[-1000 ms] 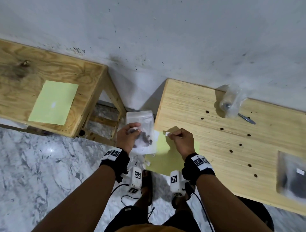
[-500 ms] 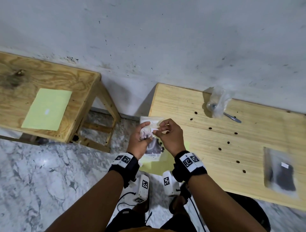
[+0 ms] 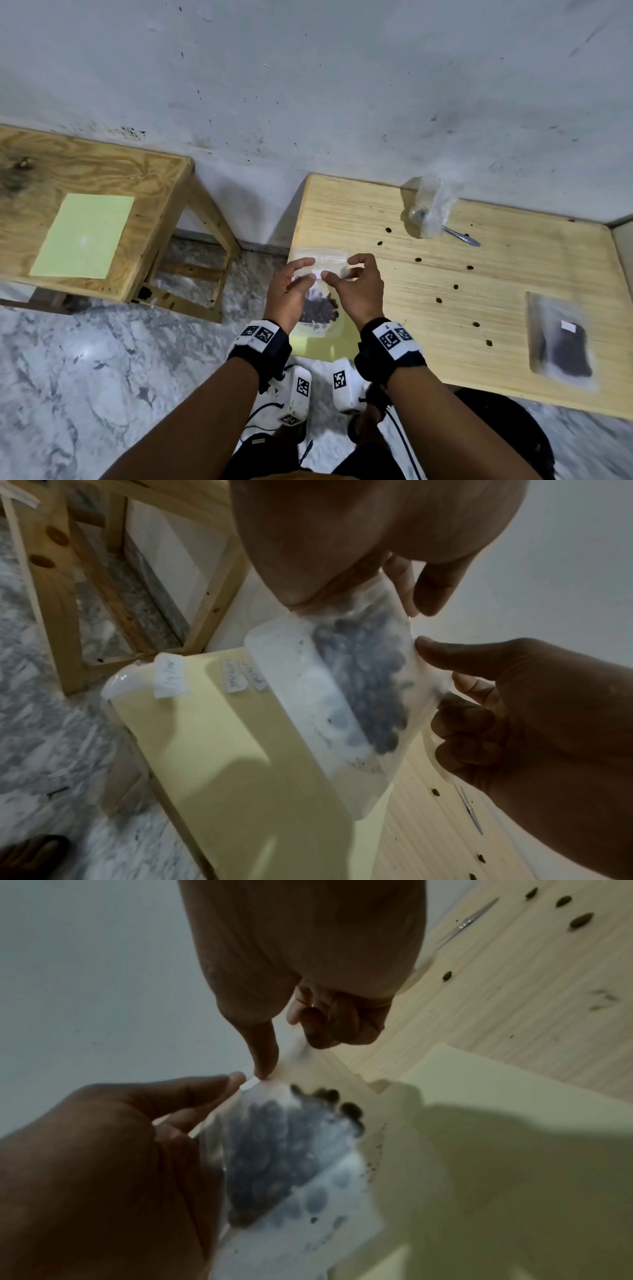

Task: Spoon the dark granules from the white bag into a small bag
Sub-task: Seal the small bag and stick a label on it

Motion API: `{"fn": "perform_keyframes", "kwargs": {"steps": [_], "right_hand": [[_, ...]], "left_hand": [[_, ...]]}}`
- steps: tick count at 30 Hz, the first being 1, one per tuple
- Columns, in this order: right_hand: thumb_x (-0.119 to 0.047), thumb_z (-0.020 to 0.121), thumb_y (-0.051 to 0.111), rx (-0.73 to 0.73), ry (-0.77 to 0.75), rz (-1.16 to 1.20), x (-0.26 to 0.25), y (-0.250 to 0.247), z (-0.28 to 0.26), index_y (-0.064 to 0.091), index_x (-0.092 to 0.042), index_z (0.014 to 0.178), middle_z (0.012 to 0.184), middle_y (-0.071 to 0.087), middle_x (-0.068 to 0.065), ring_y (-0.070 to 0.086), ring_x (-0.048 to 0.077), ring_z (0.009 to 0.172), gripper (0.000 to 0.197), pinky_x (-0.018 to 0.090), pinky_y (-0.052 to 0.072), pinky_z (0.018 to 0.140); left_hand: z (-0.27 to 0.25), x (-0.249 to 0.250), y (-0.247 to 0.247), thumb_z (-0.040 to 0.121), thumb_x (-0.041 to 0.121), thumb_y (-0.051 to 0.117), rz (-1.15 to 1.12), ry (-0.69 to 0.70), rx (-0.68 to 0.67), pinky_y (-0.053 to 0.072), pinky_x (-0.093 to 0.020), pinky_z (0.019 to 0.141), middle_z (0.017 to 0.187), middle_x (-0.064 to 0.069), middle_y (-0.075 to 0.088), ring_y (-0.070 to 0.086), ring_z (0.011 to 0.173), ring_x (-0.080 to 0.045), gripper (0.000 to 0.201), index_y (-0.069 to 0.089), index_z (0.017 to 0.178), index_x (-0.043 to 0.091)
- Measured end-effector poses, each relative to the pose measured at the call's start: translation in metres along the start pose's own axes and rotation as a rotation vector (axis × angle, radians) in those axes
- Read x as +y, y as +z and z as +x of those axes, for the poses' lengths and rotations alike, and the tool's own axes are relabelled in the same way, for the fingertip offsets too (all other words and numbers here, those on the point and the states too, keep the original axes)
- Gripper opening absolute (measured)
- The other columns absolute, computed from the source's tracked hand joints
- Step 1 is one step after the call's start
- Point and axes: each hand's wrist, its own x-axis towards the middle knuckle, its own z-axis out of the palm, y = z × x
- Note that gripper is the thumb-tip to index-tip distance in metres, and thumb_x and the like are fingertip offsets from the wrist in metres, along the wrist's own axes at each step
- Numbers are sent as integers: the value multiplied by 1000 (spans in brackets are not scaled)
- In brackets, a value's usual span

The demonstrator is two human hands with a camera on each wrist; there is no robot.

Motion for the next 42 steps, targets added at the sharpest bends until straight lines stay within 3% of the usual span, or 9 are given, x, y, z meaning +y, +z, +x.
{"fn": "perform_keyframes", "kwargs": {"steps": [3, 8, 12, 15, 18, 25, 31, 35, 42], "right_hand": [[-24, 72, 88, 14, -29, 22, 3, -3, -2, 51, -20, 98, 79, 58, -1, 53, 5, 58, 45, 12, 39, 50], [-18, 69, 88, -54, -91, 26, 10, -4, -2, 48, -22, 95, 75, 57, -2, 52, 9, 57, 48, 28, 47, 61], [-15, 69, 88, -65, -98, 45, 12, -11, 0, 49, -21, 95, 76, 56, -2, 52, 10, 56, 47, 18, 45, 55], [-16, 72, 87, -34, -86, 86, 12, -15, 1, 51, -18, 96, 77, 56, -1, 51, 11, 59, 43, 12, 42, 52], [-22, 71, 87, -15, -91, 81, 15, -17, 1, 50, -23, 93, 77, 57, -3, 53, 13, 64, 43, 24, 45, 64], [-17, 75, 85, -164, -110, 95, 37, -43, -5, 63, -20, 81, 87, 63, -4, 59, 12, 71, 23, 29, 51, 63], [5, 74, 80, -135, 6, 184, 61, -93, -5, 69, -11, 85, 84, 59, 4, 55, 13, 76, 22, 15, 48, 63], [1, 74, 80, -12, 100, 212, 83, -135, 3, 72, -17, 87, 91, 66, 2, 60, 16, 84, 24, 31, 52, 74], [-2, 74, 77, 72, 191, -13, 127, -243, 5, 71, -19, 95, 88, 69, -7, 66, 16, 85, 27, 20, 48, 70]], "left_hand": [[0, -2, 5, 91, 13, 66, 65, 21, 37, 48, -14, 83, 107, 7, 71, 64, 99, 1, 18, 72, 97, 28], [2, -7, 9, 89, 10, 68, 113, -6, 85, 48, -16, 85, 106, 3, 73, 65, 104, -10, 20, 72, 91, 30], [-3, 0, 8, 87, 2, 67, 117, 17, 21, 44, -2, 70, 106, 3, 71, 63, 88, 11, 24, 71, 99, 23], [-6, 3, 10, 87, -2, 66, 90, -6, -7, 51, -12, 64, 95, 10, 70, 62, 68, 11, 26, 71, 104, 18], [-6, 4, 13, 86, -1, 68, 67, -39, -13, 53, -22, 61, 90, 9, 70, 62, 61, 3, 26, 72, 102, 19], [1, 7, 32, 79, 1, 73, -149, -212, 38, 49, -34, 94, 113, -7, 69, 63, 107, -18, 30, 74, 101, 21], [-1, 4, 70, 75, -12, 69, -129, -255, -97, 46, -29, 72, 77, 1, 57, 56, 82, -17, 48, 71, 104, 27], [-16, -5, 110, 76, -13, 66, 1, -256, -219, 51, -32, 71, 106, -4, 69, 65, 105, -25, 41, 74, 96, 22], [-37, -12, 226, 84, -8, 65, 135, -437, -462, 48, -25, 61, 123, -19, 65, 62, 88, -23, 33, 65, 114, 5]]}}
